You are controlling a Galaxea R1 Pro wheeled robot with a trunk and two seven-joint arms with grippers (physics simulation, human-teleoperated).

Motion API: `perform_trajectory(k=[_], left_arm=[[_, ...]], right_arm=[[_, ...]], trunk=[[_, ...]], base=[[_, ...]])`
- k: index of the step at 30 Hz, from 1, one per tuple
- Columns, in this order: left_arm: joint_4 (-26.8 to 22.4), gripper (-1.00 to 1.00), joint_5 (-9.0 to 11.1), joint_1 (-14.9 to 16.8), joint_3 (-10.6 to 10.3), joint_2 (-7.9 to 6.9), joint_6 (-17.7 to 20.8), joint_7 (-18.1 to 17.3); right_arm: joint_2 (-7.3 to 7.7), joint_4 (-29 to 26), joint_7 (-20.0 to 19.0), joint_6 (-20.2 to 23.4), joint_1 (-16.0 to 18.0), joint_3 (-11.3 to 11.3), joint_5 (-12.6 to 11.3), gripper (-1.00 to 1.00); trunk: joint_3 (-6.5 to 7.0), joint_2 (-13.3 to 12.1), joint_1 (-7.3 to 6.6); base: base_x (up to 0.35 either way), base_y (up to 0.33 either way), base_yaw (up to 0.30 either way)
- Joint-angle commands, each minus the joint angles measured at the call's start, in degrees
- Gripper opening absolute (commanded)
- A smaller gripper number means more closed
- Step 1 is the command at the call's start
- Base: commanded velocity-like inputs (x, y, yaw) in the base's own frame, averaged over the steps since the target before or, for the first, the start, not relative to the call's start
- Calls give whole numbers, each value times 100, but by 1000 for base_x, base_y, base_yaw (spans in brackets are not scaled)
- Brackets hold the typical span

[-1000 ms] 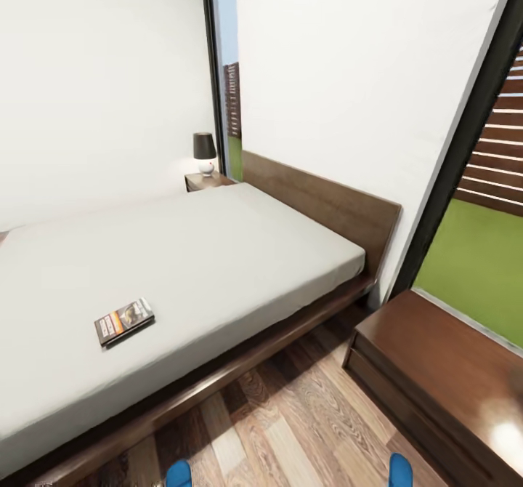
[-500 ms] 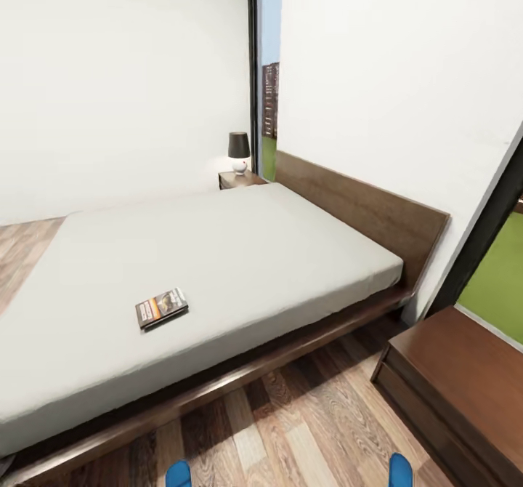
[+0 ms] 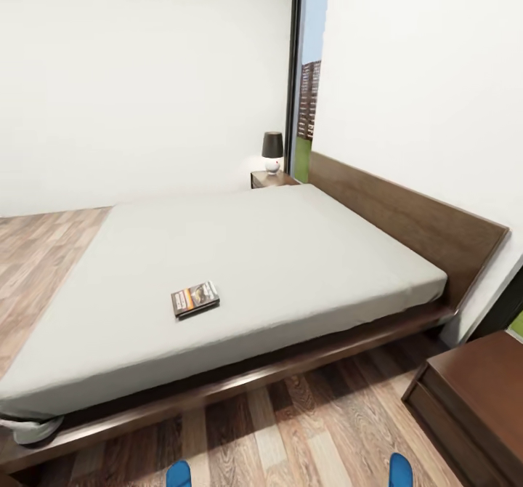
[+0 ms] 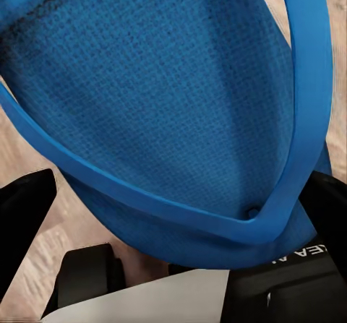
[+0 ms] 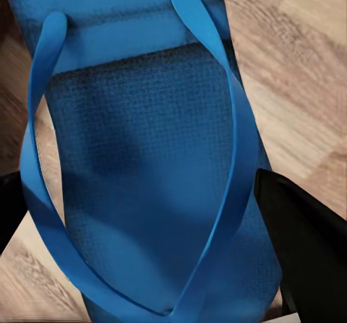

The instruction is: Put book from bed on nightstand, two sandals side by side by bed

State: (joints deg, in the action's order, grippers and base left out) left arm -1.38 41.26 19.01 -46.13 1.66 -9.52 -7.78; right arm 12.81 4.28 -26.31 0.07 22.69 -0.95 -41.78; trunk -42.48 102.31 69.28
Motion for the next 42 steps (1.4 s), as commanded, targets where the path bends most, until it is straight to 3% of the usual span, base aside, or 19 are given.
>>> perform_trajectory(k=[1, 34, 42], left_arm=[[15, -100, 58, 6, -44, 3, -21, -21], [15, -100, 58, 6, -45, 10, -21, -21], [15, -100, 58, 6, -45, 10, -22, -21]], right_arm=[[2, 20, -41, 2, 8, -10, -32, -100], [3, 20, -67, 6, 8, -10, -32, -100], [4, 20, -64, 0, 8, -10, -32, -100]], trunk=[[-5, 3, -1], [-5, 3, -1], [-9, 3, -1]], base=[[0, 0, 294], [0, 0, 294], [0, 0, 69]])
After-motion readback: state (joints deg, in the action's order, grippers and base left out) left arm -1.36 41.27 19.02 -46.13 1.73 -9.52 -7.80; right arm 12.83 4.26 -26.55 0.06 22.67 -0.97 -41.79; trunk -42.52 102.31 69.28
